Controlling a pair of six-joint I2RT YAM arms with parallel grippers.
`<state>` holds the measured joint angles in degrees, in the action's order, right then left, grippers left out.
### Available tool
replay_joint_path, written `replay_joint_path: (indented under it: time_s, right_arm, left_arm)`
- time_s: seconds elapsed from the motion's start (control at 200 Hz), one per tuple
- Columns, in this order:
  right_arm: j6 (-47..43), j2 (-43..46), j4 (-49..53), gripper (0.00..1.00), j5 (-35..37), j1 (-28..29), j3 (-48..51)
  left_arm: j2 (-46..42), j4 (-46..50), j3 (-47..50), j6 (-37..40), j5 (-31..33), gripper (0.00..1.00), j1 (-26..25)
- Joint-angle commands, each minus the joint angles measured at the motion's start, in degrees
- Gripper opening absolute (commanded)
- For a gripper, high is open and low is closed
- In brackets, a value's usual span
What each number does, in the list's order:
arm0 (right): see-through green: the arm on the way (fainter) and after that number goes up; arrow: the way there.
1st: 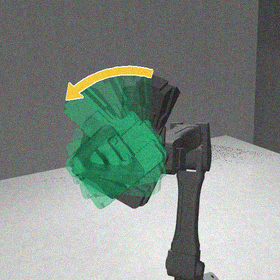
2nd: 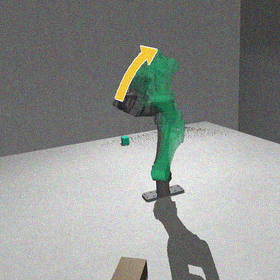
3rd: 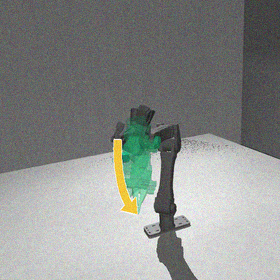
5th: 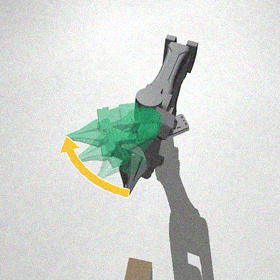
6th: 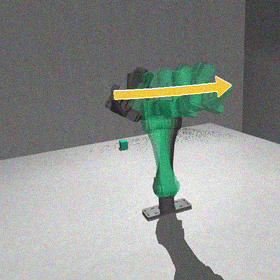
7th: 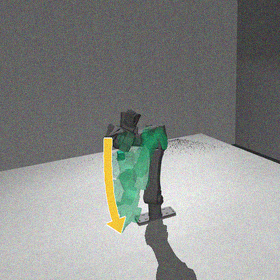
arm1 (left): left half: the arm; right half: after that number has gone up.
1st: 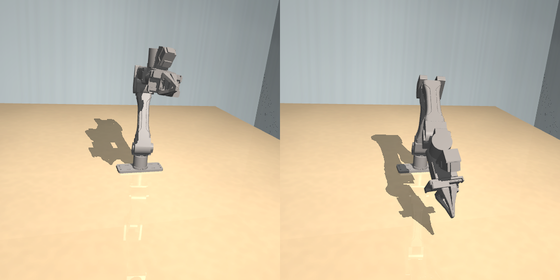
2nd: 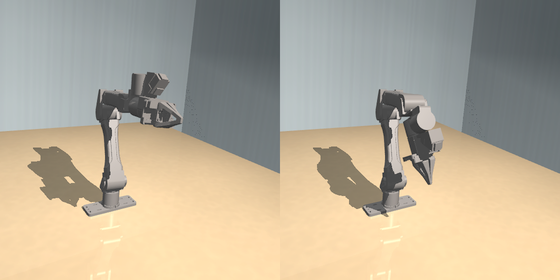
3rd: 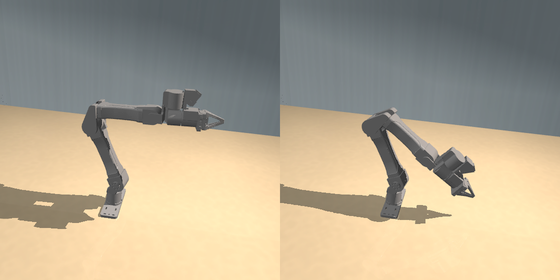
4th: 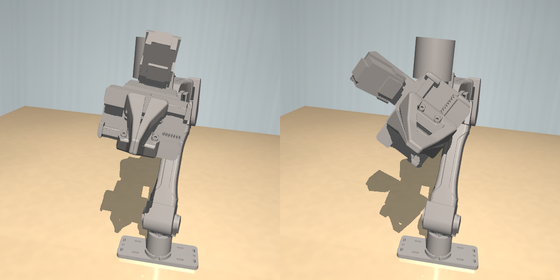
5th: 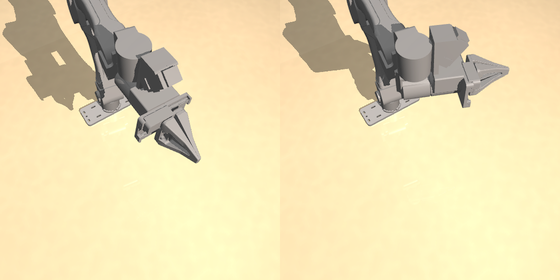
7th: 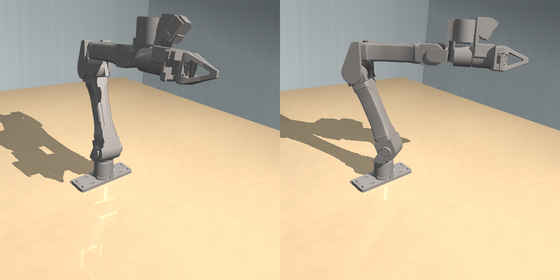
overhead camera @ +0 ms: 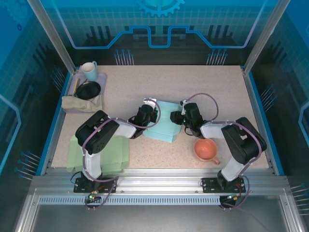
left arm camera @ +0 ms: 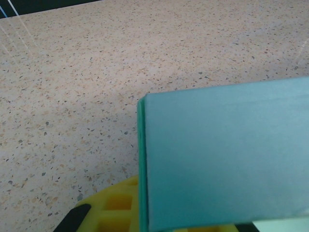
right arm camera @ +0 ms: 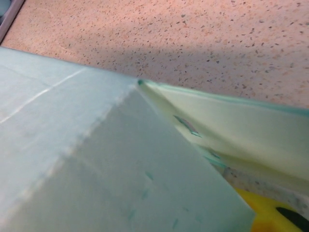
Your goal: Fold the paper box
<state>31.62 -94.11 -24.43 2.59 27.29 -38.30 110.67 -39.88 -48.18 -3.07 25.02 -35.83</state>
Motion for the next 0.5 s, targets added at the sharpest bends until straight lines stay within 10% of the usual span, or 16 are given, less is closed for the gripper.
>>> replay_joint_path:
  time_s: [0.0,0.495]
  right_arm:
    - [-2.34,4.86,5.16,0.44,-0.12,0.7,0.22]
    - [-6.57,26.83,25.73,0.45,17.59,1.5,3.02]
  left_arm:
    - [2.67,6.95,0.22,0.59,-1.59,0.0,-0.55]
    - [2.71,7.37,-0.02,0.55,-1.6,0.0,-0.55]
